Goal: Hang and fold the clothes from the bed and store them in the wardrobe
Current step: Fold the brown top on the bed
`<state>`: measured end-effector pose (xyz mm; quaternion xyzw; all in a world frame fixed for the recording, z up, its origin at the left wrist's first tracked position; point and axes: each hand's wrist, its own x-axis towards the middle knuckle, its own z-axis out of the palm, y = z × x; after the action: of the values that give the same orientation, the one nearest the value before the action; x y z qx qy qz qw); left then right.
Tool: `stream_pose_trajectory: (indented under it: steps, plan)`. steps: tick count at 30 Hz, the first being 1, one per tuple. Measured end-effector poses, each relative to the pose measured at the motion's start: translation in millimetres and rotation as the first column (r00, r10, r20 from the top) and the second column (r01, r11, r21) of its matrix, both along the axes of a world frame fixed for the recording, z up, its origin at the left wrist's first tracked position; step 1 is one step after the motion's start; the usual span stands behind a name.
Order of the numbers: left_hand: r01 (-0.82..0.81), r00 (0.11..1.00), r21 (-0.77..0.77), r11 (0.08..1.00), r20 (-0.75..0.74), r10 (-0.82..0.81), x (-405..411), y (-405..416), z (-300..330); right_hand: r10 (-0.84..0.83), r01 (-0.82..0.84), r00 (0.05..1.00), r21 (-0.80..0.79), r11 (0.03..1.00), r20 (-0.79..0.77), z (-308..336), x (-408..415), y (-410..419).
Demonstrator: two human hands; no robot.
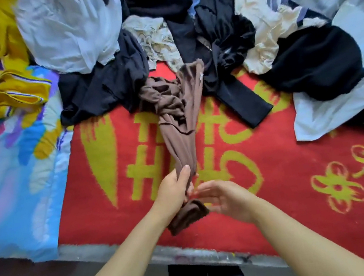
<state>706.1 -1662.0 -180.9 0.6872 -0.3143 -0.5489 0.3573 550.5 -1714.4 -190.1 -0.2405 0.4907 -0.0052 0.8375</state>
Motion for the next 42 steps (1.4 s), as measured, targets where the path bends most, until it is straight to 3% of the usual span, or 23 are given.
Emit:
stream_pose_trajectory:
  steps: [2, 4, 7, 9, 10, 12, 15, 19, 21, 27, 31, 34, 38, 40, 42]
  plan:
    - [0.144, 0.989, -0.049, 0.988, 0.042, -0.142, -9, 9, 26, -0.248, 0.248, 0.969, 0.068, 0.966, -0.018, 9, -5, -11]
    - [0.293, 0.955, -0.039, 0.955, 0.061, -0.29, -25, 15, 47, -0.258, 0.254, 0.965, 0.085, 0.964, 0.048, 24, 2, -18]
    - [0.449, 0.891, 0.045, 0.892, 0.045, -0.451, -42, 23, 63, -0.254, 0.239, 0.958, -0.119, 0.964, -0.131, 50, 23, -21]
    - [0.447, 0.894, 0.108, 0.888, -0.019, -0.447, -34, 27, 68, -0.29, 0.199, 0.928, -0.348, 0.916, -0.234, 65, 27, -23]
    - [0.431, 0.902, 0.122, 0.894, -0.041, -0.429, -27, 30, 70, -0.303, 0.203, 0.928, -0.387, 0.9, -0.218, 73, 25, -23]
    - [0.376, 0.926, 0.116, 0.919, -0.006, -0.378, -8, 33, 70, -0.233, 0.165, 0.963, -0.389, 0.906, -0.133, 92, 12, -20]
    - [0.295, 0.918, 0.074, 0.953, 0.253, -0.304, 9, 32, 69, 0.063, -0.066, 0.998, -0.404, 0.912, -0.022, 128, -12, -16]
    - [0.308, 0.911, -0.176, 0.935, 0.337, -0.237, -8, 15, 86, 0.267, -0.186, 0.957, -0.469, 0.863, 0.112, 184, -26, -15]
    - [0.269, 0.899, -0.295, 0.917, 0.42, -0.129, -18, 3, 98, 0.226, -0.107, 0.962, -0.55, 0.829, 0.154, 210, -31, -17]
    - [0.125, 0.868, -0.457, 0.881, 0.481, 0.127, -7, -16, 144, -0.157, 0.395, 0.9, -0.609, 0.688, 0.407, 247, -39, -21]
    - [0.168, 0.81, -0.35, 0.922, 0.582, 0.074, 13, -25, 161, -0.229, 0.528, 0.804, -0.484, 0.698, 0.548, 260, -20, -17]
    - [0.207, 0.831, -0.286, 0.936, 0.556, -0.014, 24, -26, 165, -0.233, 0.561, 0.77, -0.457, 0.69, 0.593, 272, -11, -16]
    - [0.154, 0.946, -0.345, 0.926, 0.321, -0.037, 35, -25, 178, -0.364, 0.667, 0.726, -0.467, 0.58, 0.584, 279, -13, -25]
    - [0.091, 0.977, -0.414, 0.906, 0.214, 0.0, 38, -25, 192, -0.511, 0.65, 0.748, -0.627, 0.43, 0.424, 276, -18, -35]
    - [0.043, 0.993, -0.462, 0.886, 0.121, 0.015, 35, -26, 210, -0.559, 0.412, 0.814, -0.836, 0.364, 0.158, 270, -23, -40]
